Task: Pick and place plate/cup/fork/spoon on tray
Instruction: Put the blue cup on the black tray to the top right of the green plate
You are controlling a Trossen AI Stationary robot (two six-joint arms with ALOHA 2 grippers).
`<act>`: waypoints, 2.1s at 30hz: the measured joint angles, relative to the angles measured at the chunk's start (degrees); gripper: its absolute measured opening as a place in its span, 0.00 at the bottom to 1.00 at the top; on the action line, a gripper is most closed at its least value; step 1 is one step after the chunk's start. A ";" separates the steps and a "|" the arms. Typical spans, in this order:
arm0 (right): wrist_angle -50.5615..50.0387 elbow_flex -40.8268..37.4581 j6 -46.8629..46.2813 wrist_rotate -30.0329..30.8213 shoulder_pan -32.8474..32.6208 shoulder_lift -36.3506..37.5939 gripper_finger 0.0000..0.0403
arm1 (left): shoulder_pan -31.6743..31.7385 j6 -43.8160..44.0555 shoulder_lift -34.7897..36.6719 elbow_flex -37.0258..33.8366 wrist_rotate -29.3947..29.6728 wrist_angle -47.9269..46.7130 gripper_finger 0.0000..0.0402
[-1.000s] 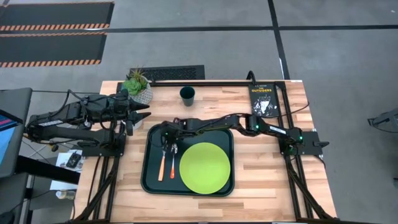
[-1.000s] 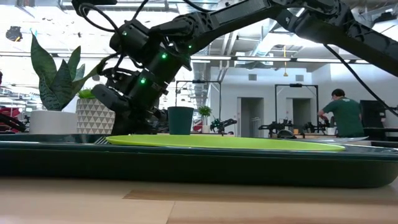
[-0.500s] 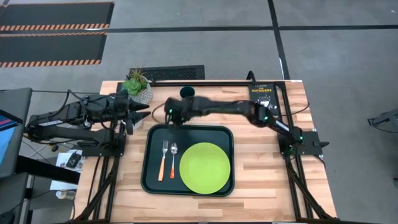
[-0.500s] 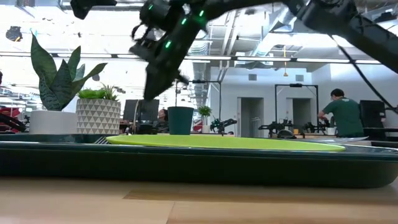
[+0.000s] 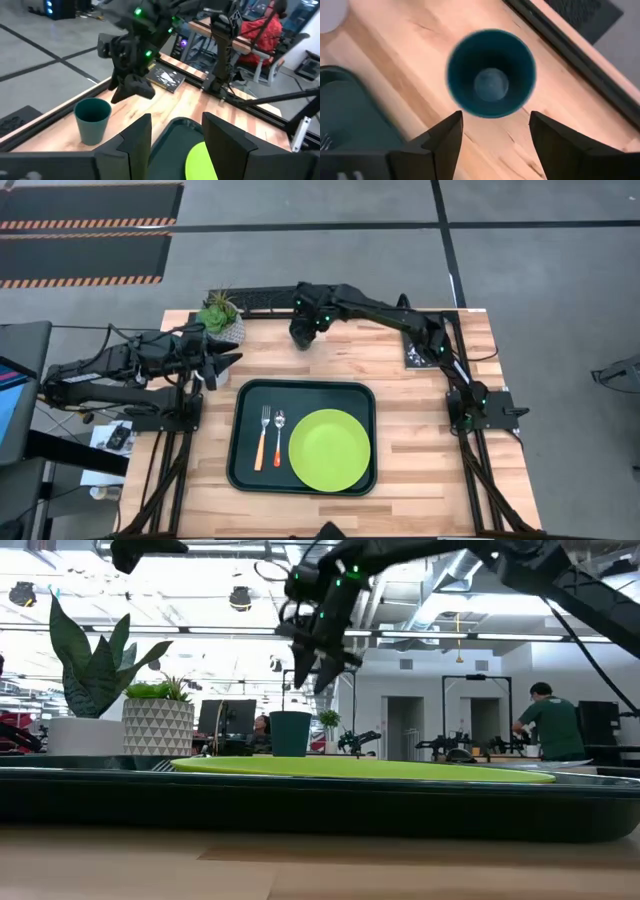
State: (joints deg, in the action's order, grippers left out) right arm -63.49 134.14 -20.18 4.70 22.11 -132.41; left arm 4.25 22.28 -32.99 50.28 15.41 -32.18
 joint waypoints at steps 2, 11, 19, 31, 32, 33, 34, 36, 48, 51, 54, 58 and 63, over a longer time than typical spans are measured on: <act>1.05 -0.64 -0.80 -0.47 1.05 -0.27 0.63 | 0.00 0.05 0.00 0.00 0.54 0.01 0.41; 5.77 -0.92 -1.16 0.20 1.79 -5.23 0.62 | 0.00 0.49 0.00 0.00 0.71 0.00 0.42; 5.89 -0.98 -0.12 -0.11 1.68 -7.47 0.57 | 0.04 -0.08 0.00 0.00 0.71 -0.17 0.42; 12.28 -0.91 21.83 -0.15 -0.08 -5.45 0.43 | 0.09 0.39 -0.01 0.00 4.93 -1.71 0.42; 12.47 -0.91 22.93 -0.22 -0.33 -5.49 0.43 | 0.09 0.78 -0.11 0.00 6.42 -3.27 0.42; 12.35 -0.91 23.03 -0.25 -0.64 -5.49 0.45 | 0.09 1.25 -0.62 0.00 8.70 -5.48 0.42; 11.79 -0.91 22.56 -0.48 -0.94 -5.49 0.46 | 0.09 2.06 -1.64 0.04 11.67 -8.31 0.42; 9.03 -0.91 21.70 -0.54 -1.67 -5.49 0.49 | 0.11 3.80 -5.17 0.02 16.13 -13.43 0.42; -11.19 0.20 15.20 -1.79 -2.75 11.11 0.54 | 6.06 0.94 -32.71 0.08 23.00 2.15 0.42; -13.54 0.23 13.35 -1.17 -3.01 17.40 0.53 | 9.14 -1.62 -38.80 0.13 20.74 4.90 0.42; -14.55 0.25 11.35 0.82 -3.85 22.47 0.53 | 11.78 -3.78 -44.17 1.07 21.17 5.66 0.42; -14.40 -0.43 9.56 3.74 -5.77 26.78 0.52 | 14.90 -7.71 -49.56 2.15 20.95 9.57 0.42; -16.47 -0.34 8.01 4.65 -8.37 30.12 0.52 | 19.24 -8.32 -54.08 2.86 20.78 10.55 0.42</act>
State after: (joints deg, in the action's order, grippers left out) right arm -79.96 133.80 -12.17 9.35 13.74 -102.29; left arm 23.49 13.95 -87.07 53.15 36.19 -21.64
